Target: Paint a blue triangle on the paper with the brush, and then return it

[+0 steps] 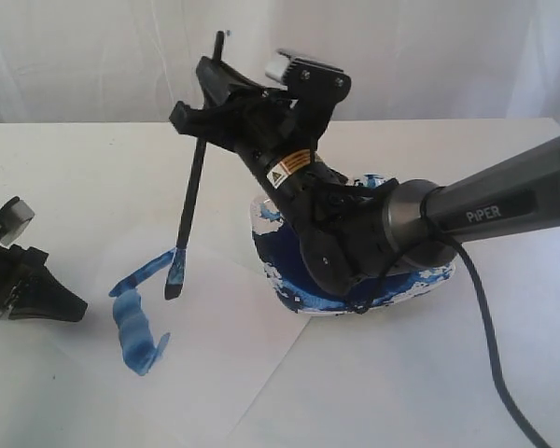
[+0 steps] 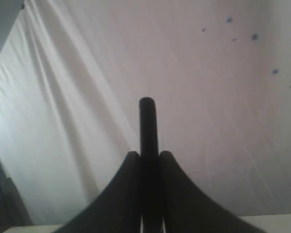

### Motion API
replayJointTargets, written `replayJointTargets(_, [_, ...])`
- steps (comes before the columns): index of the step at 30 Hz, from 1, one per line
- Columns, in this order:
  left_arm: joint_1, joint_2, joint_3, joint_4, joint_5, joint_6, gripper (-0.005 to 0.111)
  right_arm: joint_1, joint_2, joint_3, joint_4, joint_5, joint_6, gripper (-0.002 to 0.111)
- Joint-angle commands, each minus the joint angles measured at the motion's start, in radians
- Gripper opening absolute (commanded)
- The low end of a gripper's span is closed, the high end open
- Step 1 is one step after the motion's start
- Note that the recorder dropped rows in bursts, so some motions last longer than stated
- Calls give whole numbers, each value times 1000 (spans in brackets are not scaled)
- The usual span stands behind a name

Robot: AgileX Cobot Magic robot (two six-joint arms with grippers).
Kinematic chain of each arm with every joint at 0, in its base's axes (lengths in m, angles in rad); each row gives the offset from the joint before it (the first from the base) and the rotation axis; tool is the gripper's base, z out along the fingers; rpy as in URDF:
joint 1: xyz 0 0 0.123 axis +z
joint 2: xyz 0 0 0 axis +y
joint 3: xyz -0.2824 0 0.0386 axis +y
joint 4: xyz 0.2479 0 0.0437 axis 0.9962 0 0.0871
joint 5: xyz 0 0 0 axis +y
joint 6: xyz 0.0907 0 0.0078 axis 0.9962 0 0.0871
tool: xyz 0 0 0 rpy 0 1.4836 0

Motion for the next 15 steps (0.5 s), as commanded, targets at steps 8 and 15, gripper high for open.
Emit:
replayJointTargets(8, [-2,2,4,0,-10,5,0,-34,-2,-109,86,-20,-56,0])
replayJointTargets(15, [-2,2,4,2,-11,5,0,-51,78,-224,120,20,-92,0])
